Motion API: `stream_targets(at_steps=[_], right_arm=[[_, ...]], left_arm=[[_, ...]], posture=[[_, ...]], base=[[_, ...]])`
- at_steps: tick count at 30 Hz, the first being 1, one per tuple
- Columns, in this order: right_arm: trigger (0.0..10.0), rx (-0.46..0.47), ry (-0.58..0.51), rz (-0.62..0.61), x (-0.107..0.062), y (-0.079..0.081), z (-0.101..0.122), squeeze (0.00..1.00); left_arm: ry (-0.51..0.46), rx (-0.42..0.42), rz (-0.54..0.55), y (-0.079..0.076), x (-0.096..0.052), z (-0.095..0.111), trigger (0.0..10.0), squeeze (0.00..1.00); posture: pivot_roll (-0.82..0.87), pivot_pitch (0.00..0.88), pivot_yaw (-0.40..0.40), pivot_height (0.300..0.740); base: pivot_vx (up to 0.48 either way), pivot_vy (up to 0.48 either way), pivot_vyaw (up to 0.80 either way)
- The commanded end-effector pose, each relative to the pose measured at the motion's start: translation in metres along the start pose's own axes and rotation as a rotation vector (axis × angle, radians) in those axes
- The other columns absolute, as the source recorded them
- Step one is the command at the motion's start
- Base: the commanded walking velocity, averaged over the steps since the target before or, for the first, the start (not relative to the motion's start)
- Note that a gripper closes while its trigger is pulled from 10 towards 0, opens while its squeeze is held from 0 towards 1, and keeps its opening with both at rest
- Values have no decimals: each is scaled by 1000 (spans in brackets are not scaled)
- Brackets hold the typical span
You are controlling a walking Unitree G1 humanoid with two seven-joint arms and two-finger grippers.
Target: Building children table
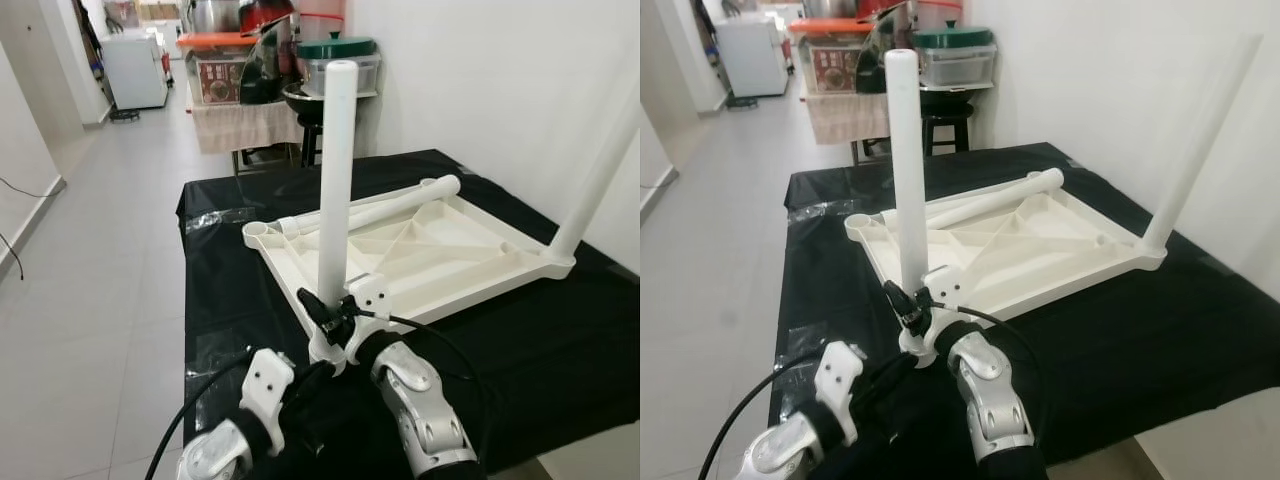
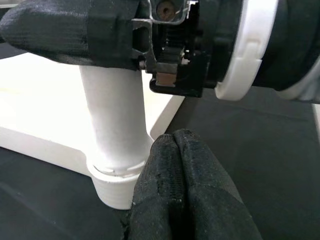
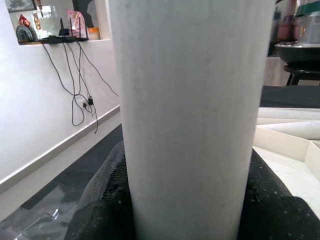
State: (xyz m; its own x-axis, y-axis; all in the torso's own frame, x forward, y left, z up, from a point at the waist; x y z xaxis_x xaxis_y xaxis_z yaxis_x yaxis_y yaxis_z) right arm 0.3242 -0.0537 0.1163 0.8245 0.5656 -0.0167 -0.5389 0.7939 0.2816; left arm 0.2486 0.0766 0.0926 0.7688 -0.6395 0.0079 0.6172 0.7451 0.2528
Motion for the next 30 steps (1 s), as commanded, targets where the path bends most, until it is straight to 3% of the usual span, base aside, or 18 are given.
stream_targets(at_steps=[1,2,4,5,13,15,16,17,18,24,28,30], right_arm=[[0,72,201,-92,-13,-12,-48,0],[10000,70,182,-93,-13,-11,-43,0],[10000,70,182,-93,-13,-11,-43,0],[10000,65,153,-110,-18,-8,-34,1000],[10000,29,75,-98,-28,-27,-11,1000],[10000,-73,49,-88,-38,-37,-1,1000],[10000,-61,28,-97,-43,-40,3,769],[10000,-61,28,-97,-43,-40,3,769],[10000,-58,12,-93,-51,-40,4,0],[10000,-28,1,-87,-64,-36,1,0],[10000,17,-2,-64,-88,-26,-1,0],[10000,17,-3,-58,-90,-26,-1,0]], left_arm=[[46,2,38,8,0,-7,10000,0],[49,7,58,13,1,-6,10000,0],[49,7,58,13,1,-6,10000,0],[53,22,78,19,2,-5,10000,0],[48,48,138,40,5,2,10000,0],[67,26,167,44,6,0,10000,0],[79,9,176,44,6,-1,10000,0],[79,9,176,44,6,-1,10000,0],[99,-8,196,45,5,-4,10000,0],[121,-9,237,49,3,-7,10000,0],[138,-19,269,55,-3,-10,10000,0],[140,-17,269,55,-4,-11,10000,0]], posture=[[-1,0,-18,740],[-4,0,-15,740],[-4,0,-15,740],[-11,0,-8,740],[-22,0,3,740],[-27,0,2,740],[-35,0,9,740],[-35,0,9,740],[-40,0,17,740],[-50,0,21,740],[-66,0,33,740],[-66,0,33,740]], base=[[0,0,0],[0,0,0],[0,0,0],[0,0,0],[0,0,0],[0,0,0],[0,0,0],[0,0,0],[0,0,0],[0,0,0],[0,0,0],[0,0,0]])
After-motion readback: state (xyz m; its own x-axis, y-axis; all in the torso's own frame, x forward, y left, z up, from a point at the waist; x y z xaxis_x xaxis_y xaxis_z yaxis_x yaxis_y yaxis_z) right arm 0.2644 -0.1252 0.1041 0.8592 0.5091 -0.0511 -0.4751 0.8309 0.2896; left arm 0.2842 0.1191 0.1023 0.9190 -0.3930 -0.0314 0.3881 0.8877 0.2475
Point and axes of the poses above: a point about 5 cm out from each wrist's last joint towards the gripper, its own x axis pointing out of the wrist towards the gripper, its own z axis along the axis of the wrist's last joint, y = z × x, the point moved 2 cm from there along x, pointing out of the wrist towards the gripper, and after that the axes turned 15 degrees about x, right-handed, at the moved point
